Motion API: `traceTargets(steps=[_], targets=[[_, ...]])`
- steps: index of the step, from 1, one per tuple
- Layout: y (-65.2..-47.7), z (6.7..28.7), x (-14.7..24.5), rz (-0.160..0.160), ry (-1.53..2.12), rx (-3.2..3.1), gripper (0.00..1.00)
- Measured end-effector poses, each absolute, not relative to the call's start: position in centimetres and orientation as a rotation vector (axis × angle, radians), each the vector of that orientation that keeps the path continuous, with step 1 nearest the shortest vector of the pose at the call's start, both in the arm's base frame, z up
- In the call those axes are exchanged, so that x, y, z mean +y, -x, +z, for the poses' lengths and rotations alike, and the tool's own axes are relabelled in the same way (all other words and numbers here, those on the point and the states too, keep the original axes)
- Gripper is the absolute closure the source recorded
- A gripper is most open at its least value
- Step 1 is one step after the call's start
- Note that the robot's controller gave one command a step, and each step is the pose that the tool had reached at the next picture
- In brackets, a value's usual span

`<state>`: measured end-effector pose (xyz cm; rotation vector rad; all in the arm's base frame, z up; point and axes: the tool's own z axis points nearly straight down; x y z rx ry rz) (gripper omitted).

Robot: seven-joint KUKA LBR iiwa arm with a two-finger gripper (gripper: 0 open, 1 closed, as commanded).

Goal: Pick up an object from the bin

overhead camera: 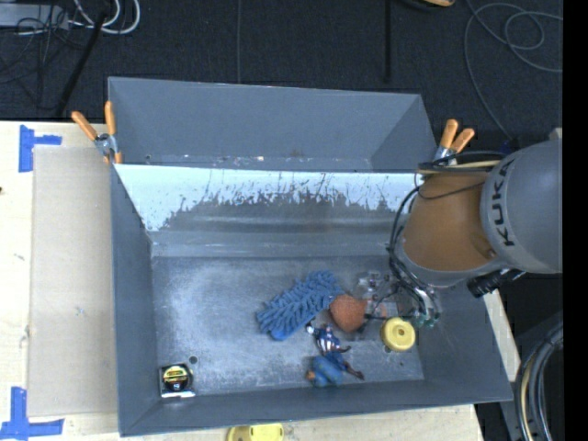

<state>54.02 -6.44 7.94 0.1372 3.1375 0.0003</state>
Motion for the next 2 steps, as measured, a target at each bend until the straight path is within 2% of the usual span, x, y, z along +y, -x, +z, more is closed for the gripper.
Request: traceTargets(steps=[1,2], targets=[[-54.0,7.9,-6.4,0.0,-0.137,3.138,1.0],[-49.0,27.6,-7.2,0.001,-0.172,3.137,1.0]])
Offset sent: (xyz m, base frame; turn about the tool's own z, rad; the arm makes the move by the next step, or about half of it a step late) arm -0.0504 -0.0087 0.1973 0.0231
